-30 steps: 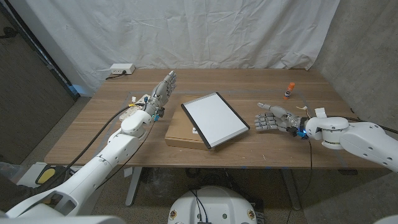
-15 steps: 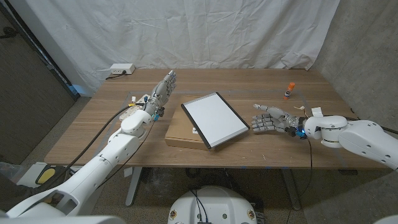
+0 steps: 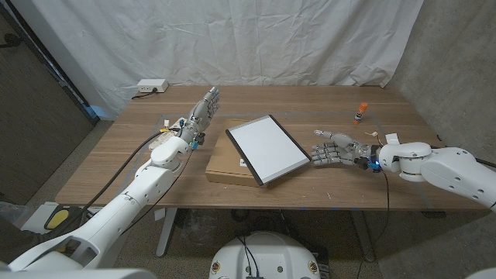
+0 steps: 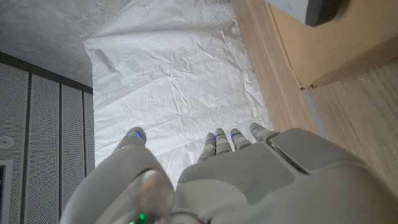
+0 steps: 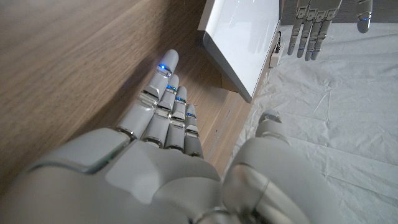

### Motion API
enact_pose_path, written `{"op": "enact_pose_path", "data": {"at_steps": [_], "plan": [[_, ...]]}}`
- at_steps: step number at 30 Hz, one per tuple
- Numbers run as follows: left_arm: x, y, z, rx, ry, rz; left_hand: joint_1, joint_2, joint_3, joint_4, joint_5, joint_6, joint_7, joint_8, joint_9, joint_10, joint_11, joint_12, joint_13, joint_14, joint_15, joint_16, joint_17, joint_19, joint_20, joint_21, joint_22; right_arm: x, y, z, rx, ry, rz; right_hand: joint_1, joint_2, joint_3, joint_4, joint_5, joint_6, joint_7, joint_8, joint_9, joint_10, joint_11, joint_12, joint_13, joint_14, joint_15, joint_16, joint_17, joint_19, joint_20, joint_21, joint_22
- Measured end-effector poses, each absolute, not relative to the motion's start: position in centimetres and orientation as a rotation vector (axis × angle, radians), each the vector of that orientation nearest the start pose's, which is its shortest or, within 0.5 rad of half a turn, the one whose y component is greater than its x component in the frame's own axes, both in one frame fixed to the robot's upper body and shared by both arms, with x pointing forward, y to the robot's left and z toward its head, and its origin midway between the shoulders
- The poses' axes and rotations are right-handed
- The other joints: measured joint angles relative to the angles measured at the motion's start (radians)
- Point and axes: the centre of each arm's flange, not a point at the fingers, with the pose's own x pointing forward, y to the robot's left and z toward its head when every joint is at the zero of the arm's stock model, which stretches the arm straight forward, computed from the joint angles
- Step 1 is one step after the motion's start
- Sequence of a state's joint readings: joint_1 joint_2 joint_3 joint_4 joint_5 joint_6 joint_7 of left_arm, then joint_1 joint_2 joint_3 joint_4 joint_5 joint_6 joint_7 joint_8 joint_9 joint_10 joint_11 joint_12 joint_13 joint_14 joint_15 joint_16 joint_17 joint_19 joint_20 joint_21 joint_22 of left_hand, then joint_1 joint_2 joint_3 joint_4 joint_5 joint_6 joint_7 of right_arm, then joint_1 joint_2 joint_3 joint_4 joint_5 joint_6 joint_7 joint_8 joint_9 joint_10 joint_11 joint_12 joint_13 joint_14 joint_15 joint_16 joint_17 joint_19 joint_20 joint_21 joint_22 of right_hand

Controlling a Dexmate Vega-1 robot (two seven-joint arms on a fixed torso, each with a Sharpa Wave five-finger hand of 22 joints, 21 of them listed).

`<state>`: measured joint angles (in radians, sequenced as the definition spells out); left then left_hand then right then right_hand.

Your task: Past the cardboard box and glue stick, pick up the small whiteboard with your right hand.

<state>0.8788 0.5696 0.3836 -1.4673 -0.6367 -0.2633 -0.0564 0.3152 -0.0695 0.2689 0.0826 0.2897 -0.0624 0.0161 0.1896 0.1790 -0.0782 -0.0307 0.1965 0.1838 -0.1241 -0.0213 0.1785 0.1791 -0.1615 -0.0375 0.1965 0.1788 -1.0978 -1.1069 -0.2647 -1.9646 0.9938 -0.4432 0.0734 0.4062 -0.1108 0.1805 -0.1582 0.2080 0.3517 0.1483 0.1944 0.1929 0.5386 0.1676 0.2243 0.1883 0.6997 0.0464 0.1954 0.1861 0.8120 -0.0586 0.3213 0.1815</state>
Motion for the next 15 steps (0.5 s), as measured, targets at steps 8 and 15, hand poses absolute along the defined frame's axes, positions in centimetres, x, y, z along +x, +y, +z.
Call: {"op": "enact_pose_path", "data": {"at_steps": [8,15], "plan": [[62.36,26.41,-0.52,0.023,-0.651,-0.316,0.000,0.000,-0.004,0.004,0.000,0.000,0.000,0.000,0.000,0.000,0.000,0.000,0.000,0.003,0.003,0.000,0.000,0.000,0.000,0.000,0.000,54.13,-29.72,-5.56,-0.257,0.043,0.526,0.000,0.000,-0.004,0.004,0.008,0.000,0.000,0.000,0.000,0.000,0.000,0.000,0.000,0.024,-0.016,0.009,0.003,0.020,-0.006,0.000,0.003],[62.51,26.52,-0.69,0.021,-0.647,-0.314,0.000,0.000,-0.004,0.004,0.000,0.000,0.000,0.000,0.000,0.000,0.000,0.000,0.000,0.003,0.003,0.000,0.000,0.000,0.000,0.000,0.000,54.45,-29.38,-5.70,-0.254,0.065,0.546,0.000,0.000,-0.008,0.008,0.013,0.000,0.000,0.000,0.005,0.036,0.003,0.012,0.000,0.053,-0.031,0.016,0.007,0.040,-0.018,0.000,0.003]]}}
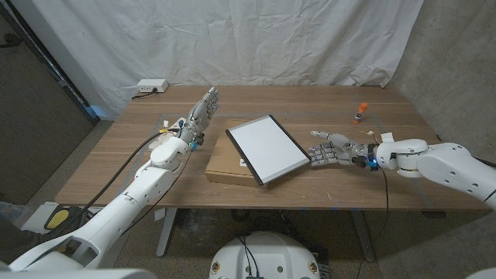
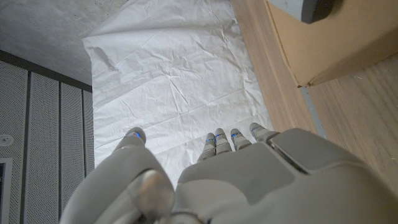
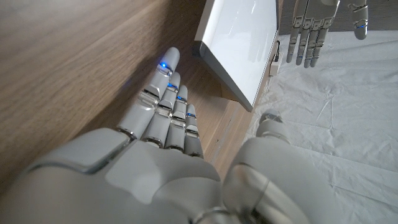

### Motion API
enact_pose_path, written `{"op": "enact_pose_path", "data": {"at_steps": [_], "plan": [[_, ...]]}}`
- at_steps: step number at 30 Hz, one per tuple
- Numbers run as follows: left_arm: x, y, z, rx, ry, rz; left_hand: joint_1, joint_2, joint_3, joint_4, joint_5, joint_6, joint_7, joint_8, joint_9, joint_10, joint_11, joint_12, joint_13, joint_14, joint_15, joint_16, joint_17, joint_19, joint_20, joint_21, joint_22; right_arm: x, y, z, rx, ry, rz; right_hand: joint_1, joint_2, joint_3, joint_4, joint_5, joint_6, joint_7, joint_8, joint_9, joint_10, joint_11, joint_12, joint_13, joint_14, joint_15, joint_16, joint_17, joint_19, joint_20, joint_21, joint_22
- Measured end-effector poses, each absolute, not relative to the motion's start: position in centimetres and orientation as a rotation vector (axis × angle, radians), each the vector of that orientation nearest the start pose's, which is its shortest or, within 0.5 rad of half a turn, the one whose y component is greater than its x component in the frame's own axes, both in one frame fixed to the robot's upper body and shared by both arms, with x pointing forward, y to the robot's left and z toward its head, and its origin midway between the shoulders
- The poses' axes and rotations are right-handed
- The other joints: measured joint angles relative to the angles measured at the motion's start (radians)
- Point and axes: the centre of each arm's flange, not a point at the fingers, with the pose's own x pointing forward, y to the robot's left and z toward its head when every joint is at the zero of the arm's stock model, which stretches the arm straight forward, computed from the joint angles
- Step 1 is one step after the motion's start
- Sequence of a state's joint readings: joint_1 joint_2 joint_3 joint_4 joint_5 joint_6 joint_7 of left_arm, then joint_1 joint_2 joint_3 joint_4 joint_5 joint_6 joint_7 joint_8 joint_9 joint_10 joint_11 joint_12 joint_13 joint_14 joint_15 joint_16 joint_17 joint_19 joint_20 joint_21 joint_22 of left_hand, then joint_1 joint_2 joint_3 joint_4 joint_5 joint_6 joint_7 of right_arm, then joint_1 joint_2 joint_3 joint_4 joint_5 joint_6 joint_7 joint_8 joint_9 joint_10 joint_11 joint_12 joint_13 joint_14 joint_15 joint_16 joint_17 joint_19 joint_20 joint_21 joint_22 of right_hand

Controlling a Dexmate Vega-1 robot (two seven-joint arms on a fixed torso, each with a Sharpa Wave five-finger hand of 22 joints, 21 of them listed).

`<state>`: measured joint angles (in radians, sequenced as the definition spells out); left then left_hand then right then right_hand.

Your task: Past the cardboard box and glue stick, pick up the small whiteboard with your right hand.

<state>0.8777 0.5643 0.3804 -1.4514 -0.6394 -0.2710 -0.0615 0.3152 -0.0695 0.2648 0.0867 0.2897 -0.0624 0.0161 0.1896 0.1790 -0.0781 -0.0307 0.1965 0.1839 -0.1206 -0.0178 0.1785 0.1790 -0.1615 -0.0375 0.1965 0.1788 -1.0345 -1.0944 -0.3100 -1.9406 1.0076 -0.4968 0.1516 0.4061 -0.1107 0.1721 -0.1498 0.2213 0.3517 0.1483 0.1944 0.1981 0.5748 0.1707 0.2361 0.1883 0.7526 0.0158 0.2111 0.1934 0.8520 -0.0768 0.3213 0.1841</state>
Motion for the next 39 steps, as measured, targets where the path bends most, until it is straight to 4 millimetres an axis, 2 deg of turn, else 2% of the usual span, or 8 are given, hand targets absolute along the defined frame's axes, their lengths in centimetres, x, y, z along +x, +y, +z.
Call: {"op": "enact_pose_path", "data": {"at_steps": [14,24,34,39], "plan": [[62.9,26.6,-0.5,0.022,-0.645,-0.319,0.000,0.000,0.000,0.000,0.000,0.000,0.000,0.000,0.000,0.000,0.000,0.000,0.000,0.000,0.000,0.000,0.000,0.000,0.000,0.000,0.000,54.9,-28.6,-5.9,-0.249,0.092,0.582,0.012,0.004,-0.003,0.003,0.002,0.000,0.000,0.000,0.000,0.013,0.004,0.007,0.000,0.014,-0.003,0.004,0.000,0.009,-0.005,0.000,0.000],[63.2,26.6,-0.4,0.022,-0.642,-0.324,0.000,0.000,-0.008,0.000,0.000,0.000,0.000,0.000,0.000,0.000,0.000,0.000,0.000,0.000,0.000,0.000,0.000,0.000,0.000,0.000,0.000,54.9,-28.1,-5.8,-0.254,0.110,0.608,0.025,0.008,-0.003,0.003,0.010,0.000,0.000,0.007,0.000,-0.020,0.003,-0.008,0.000,0.000,0.010,-0.004,0.000,0.003,0.001,-0.004,0.000],[63.3,26.6,-0.5,0.018,-0.641,-0.330,0.000,0.000,-0.008,0.000,0.000,0.000,0.000,0.000,0.000,0.000,0.000,0.000,0.000,0.000,0.000,0.000,0.000,0.000,0.000,0.000,0.000,54.8,-27.6,-5.9,-0.257,0.126,0.640,0.042,0.014,0.000,0.006,0.010,-0.011,0.000,0.000,0.000,-0.036,0.011,-0.016,0.000,-0.007,0.017,-0.008,0.000,-0.001,0.004,-0.012,0.000],[63.3,26.7,-0.5,0.017,-0.641,-0.331,0.000,0.000,-0.008,0.000,0.000,0.000,0.000,0.000,0.000,0.000,0.000,0.000,0.000,0.000,0.000,0.000,0.000,0.000,0.000,0.000,0.000,54.9,-27.2,-5.9,-0.260,0.134,0.659,0.066,0.027,0.008,-0.002,0.010,-0.027,-0.002,0.000,0.000,-0.053,0.013,-0.023,0.000,-0.014,0.024,-0.012,0.000,-0.006,0.009,-0.018,0.000]]}}
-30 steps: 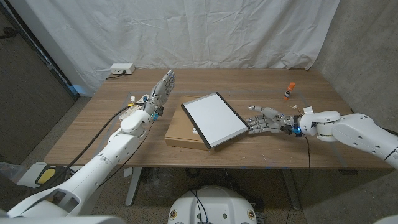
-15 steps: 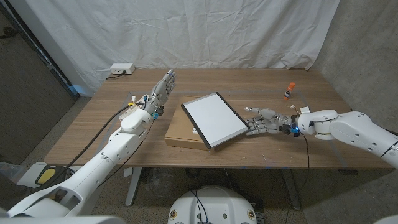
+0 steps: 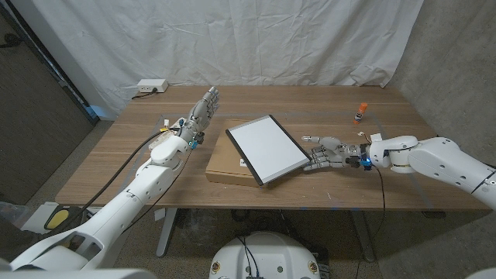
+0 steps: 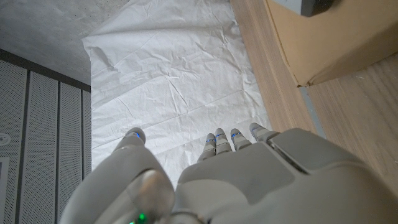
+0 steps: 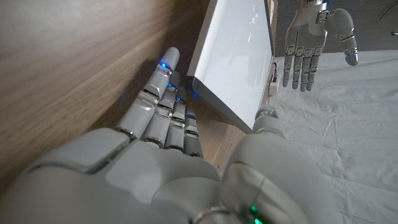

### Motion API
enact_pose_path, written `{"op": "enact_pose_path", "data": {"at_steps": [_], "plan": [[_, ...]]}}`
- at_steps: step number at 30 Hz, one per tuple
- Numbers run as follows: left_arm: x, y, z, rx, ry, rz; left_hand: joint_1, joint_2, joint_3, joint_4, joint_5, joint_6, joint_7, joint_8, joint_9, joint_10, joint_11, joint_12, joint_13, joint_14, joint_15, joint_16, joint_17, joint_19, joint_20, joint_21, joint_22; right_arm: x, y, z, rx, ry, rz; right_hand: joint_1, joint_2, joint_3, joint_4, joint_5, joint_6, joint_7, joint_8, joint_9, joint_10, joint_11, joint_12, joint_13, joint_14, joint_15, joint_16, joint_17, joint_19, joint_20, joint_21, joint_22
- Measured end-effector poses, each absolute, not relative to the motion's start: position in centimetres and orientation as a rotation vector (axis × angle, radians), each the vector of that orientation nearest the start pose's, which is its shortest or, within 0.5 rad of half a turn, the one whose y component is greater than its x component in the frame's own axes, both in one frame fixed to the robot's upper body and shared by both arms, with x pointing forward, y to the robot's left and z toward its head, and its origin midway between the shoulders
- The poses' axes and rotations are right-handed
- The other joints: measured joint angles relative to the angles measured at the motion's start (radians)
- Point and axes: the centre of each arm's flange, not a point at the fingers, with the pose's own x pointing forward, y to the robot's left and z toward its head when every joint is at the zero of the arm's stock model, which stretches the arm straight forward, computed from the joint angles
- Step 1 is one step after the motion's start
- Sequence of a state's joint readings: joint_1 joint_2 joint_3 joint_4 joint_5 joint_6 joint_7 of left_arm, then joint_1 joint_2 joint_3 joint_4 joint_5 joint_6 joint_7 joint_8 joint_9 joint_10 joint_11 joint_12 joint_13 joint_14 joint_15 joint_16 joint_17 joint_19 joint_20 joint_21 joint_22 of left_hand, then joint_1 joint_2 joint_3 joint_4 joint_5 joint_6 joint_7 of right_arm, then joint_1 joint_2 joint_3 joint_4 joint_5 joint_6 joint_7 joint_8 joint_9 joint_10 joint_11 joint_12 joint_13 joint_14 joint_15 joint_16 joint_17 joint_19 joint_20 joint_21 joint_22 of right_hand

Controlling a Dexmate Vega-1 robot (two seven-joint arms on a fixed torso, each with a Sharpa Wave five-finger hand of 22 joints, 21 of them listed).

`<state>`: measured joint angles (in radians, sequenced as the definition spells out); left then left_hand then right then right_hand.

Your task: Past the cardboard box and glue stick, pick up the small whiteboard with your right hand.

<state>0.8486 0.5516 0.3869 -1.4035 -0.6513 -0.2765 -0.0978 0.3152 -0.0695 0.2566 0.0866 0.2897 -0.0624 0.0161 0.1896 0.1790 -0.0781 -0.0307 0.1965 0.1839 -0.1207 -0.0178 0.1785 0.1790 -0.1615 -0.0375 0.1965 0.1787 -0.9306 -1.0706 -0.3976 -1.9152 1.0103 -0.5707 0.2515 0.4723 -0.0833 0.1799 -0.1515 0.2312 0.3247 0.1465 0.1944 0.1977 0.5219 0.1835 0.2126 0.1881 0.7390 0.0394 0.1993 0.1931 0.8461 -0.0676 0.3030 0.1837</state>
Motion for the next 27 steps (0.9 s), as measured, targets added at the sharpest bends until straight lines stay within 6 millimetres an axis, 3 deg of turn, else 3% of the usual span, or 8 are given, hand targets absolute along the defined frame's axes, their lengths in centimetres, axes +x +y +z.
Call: {"op": "enact_pose_path", "data": {"at_steps": [27], "plan": [[63.3,26.8,-1.1,0.009,-0.639,-0.331,0.000,0.000,-0.004,0.004,0.000,0.000,0.000,0.000,0.000,0.000,0.000,0.000,0.000,0.000,0.000,0.000,0.000,0.000,0.000,0.000,0.000,55.4,-26.0,-6.2,-0.278,0.158,0.708,0.039,-0.001,0.008,0.000,0.000,-0.038,-0.002,-0.006,0.005,-0.046,0.004,-0.008,0.008,-0.029,0.011,-0.004,0.005,-0.022,0.010,-0.016,0.005]]}}
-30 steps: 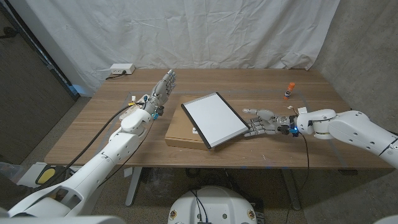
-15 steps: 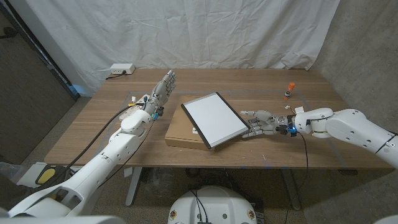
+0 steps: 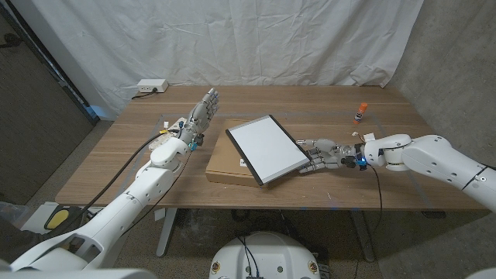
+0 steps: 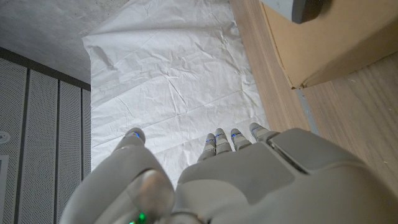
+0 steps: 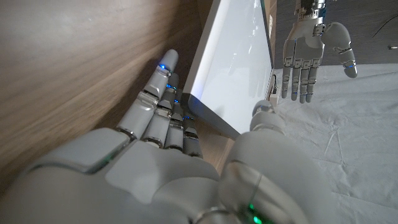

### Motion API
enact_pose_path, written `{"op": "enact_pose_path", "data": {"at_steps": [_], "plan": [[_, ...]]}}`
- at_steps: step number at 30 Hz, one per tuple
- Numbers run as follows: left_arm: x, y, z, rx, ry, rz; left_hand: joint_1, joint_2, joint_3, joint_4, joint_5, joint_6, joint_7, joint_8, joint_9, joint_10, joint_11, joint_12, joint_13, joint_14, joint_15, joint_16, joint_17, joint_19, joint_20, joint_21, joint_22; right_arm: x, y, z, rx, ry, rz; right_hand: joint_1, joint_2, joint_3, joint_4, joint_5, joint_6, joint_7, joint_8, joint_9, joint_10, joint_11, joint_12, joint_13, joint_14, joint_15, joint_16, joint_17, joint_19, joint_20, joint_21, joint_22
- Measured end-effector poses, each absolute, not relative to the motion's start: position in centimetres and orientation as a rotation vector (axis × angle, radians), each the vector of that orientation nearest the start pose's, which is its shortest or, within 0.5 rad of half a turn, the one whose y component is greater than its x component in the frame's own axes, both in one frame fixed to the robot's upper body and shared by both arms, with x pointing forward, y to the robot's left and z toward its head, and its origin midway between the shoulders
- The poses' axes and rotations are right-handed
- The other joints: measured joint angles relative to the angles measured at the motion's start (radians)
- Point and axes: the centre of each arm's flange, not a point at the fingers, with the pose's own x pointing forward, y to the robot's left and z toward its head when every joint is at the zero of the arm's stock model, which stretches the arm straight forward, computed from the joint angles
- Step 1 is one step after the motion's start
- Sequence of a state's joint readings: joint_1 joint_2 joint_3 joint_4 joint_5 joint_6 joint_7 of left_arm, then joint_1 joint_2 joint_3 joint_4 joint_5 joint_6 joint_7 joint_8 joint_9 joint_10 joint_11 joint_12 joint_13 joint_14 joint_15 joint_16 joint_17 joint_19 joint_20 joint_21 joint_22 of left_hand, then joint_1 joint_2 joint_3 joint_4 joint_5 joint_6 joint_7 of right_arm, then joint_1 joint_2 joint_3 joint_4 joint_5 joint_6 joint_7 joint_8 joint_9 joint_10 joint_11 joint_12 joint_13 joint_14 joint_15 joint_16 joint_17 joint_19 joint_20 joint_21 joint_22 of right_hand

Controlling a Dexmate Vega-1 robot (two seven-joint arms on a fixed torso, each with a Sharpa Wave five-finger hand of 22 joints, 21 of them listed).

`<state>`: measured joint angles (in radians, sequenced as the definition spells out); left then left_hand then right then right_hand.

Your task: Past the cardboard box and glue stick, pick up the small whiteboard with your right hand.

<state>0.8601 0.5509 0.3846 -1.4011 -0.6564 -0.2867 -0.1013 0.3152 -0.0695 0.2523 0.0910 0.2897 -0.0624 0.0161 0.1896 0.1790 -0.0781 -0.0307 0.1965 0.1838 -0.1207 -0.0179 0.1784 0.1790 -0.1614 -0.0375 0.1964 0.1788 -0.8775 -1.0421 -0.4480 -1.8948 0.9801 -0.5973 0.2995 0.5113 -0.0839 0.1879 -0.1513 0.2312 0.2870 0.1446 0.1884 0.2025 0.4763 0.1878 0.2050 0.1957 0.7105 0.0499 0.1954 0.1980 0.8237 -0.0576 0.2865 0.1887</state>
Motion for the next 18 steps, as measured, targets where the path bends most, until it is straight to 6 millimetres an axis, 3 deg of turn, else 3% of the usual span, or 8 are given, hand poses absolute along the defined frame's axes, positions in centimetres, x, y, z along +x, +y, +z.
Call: {"op": "enact_pose_path", "data": {"at_steps": [9,18], "plan": [[63.34,26.71,-1.30,0.004,-0.637,-0.332,0.000,0.000,-0.004,-0.004,0.000,0.000,0.000,0.000,0.000,0.000,0.000,0.000,0.000,0.000,0.000,0.000,0.000,-0.002,0.002,0.000,0.000,55.65,-25.69,-6.38,-0.275,0.173,0.727,0.000,0.000,0.000,0.000,0.000,-0.002,-0.002,0.000,0.000,-0.003,0.003,0.004,0.000,-0.004,0.004,0.000,0.000,0.000,0.000,0.000,0.000],[63.26,26.70,-1.53,-0.001,-0.639,-0.332,0.000,0.000,-0.004,-0.004,0.000,0.000,0.000,0.000,0.000,-0.005,-0.005,0.000,0.000,-0.006,0.006,0.000,0.000,-0.005,0.005,0.000,0.000,56.24,-25.18,-6.11,-0.288,0.181,0.748,0.116,0.033,0.037,-0.022,0.000,-0.025,-0.003,0.000,0.000,-0.015,-0.004,-0.002,0.000,-0.011,0.007,0.000,0.000,0.000,-0.001,-0.012,0.000]]}}
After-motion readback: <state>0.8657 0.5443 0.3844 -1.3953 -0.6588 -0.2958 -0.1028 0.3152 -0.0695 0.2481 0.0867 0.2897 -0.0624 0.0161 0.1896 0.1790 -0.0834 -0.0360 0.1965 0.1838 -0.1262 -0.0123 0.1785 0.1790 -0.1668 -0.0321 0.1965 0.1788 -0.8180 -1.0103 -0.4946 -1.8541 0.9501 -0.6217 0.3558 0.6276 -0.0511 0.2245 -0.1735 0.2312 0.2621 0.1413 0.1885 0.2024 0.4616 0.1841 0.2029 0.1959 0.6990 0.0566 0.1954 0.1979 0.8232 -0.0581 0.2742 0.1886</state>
